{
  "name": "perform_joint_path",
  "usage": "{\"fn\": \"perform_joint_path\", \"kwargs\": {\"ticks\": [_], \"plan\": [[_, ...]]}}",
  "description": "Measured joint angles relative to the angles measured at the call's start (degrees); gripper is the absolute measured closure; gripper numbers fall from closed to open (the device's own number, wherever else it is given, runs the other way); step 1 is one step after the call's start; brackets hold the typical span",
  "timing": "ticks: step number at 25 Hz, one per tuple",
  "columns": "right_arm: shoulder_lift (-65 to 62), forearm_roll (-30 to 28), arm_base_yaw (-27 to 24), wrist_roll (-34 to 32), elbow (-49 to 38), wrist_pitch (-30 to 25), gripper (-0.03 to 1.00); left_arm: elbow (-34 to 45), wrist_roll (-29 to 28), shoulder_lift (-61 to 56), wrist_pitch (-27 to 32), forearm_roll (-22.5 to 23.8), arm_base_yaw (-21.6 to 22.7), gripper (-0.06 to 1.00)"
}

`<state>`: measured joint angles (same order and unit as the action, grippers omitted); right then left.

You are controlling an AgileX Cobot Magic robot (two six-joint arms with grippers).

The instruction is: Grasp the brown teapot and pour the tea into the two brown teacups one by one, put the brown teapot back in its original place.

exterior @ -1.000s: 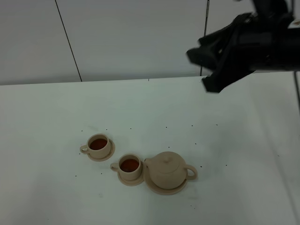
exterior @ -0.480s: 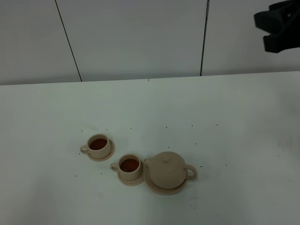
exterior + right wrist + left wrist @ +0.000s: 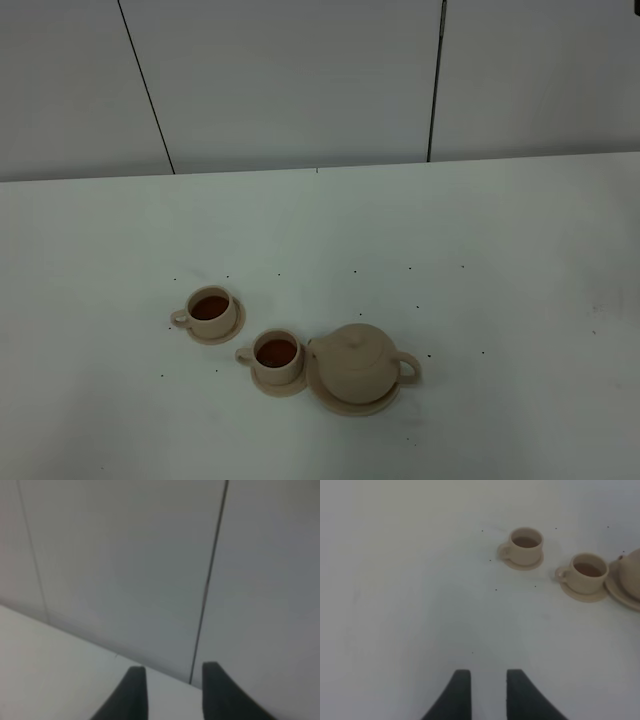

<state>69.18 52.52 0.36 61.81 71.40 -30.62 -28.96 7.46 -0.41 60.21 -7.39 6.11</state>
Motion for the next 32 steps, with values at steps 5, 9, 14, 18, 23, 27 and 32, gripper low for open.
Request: {"fn": "perform_joint_path", "kwargs": {"ticks": [5,9,14,18,23,27,32], "plan": [[-5.3,11.4,-1.0,10.4,-9.6,4.9,0.71,0.0,0.0,0.0,0.0,0.0,0.0,0.7],[-7.9,23.6,-1.0,21.5,-17.3,6.7,0.71,0.0,0.0,0.0,0.0,0.0,0.0,0.7],[-10.1,40.1,-1.0,37.3,-26.8,7.4,0.71,0.0,0.0,0.0,0.0,0.0,0.0,0.7],[-12.5,50.1,-1.1,48.1,-33.3,6.7,0.71,0.0,0.0,0.0,0.0,0.0,0.0,0.7],[-14.7,51.5,-1.1,50.2,-36.9,4.6,0.71,0.0,0.0,0.0,0.0,0.0,0.0,0.7],[-15.8,51.5,-1.1,49.3,-37.0,3.8,0.71,0.0,0.0,0.0,0.0,0.0,0.0,0.7],[-17.0,51.5,-1.1,49.7,-39.0,3.8,0.71,0.0,0.0,0.0,0.0,0.0,0.0,0.7]]}}
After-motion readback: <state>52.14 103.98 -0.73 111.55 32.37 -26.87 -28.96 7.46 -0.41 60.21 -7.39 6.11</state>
